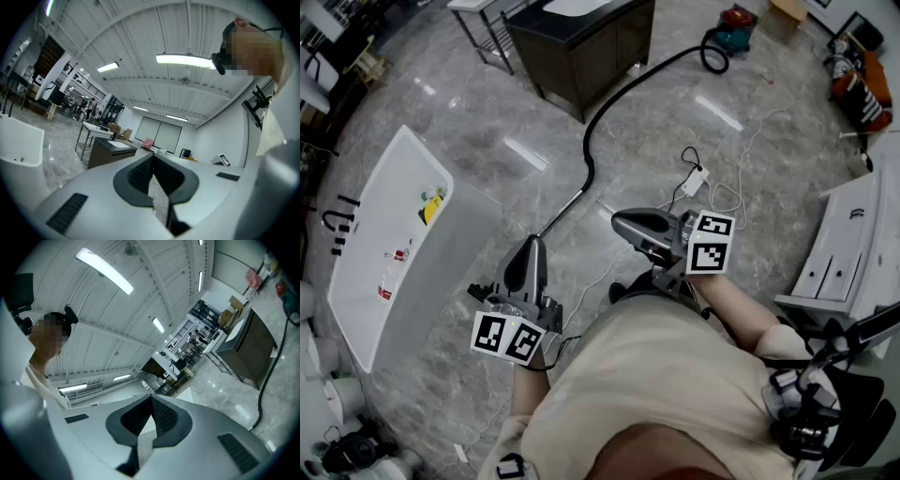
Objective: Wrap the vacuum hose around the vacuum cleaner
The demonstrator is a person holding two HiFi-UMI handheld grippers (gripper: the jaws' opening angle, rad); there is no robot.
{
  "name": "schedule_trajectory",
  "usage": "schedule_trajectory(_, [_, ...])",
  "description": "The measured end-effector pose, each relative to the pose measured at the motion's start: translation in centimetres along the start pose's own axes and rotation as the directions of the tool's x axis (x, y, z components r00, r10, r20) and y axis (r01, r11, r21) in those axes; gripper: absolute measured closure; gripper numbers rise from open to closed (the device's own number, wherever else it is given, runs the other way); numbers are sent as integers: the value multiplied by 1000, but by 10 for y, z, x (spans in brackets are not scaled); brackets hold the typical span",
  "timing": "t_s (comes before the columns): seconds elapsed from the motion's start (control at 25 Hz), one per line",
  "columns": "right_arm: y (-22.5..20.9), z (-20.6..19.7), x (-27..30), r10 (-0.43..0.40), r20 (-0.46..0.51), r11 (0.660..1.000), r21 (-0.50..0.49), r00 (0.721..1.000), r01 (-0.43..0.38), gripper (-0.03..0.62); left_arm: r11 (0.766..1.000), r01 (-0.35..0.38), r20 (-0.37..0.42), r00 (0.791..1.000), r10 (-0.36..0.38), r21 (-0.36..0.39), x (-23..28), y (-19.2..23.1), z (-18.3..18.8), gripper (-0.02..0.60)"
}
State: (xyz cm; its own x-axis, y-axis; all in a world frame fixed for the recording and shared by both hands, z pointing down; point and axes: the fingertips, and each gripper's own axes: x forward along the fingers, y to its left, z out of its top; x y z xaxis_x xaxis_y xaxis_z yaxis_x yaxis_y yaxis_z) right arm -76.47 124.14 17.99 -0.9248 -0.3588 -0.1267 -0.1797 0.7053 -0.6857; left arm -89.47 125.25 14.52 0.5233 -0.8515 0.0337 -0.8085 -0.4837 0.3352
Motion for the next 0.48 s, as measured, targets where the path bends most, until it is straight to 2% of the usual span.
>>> schedule_trajectory(0.16, [-10, -4, -8, 37, -21, 996, 84, 999, -35, 591, 999, -21, -43, 999, 24, 50, 17, -8, -15, 577])
schedule_trajectory(0.48, [-57, 21, -58, 51, 9, 977, 205, 999, -51, 591, 1000, -17, -154, 988, 18, 11, 90, -40, -54, 577])
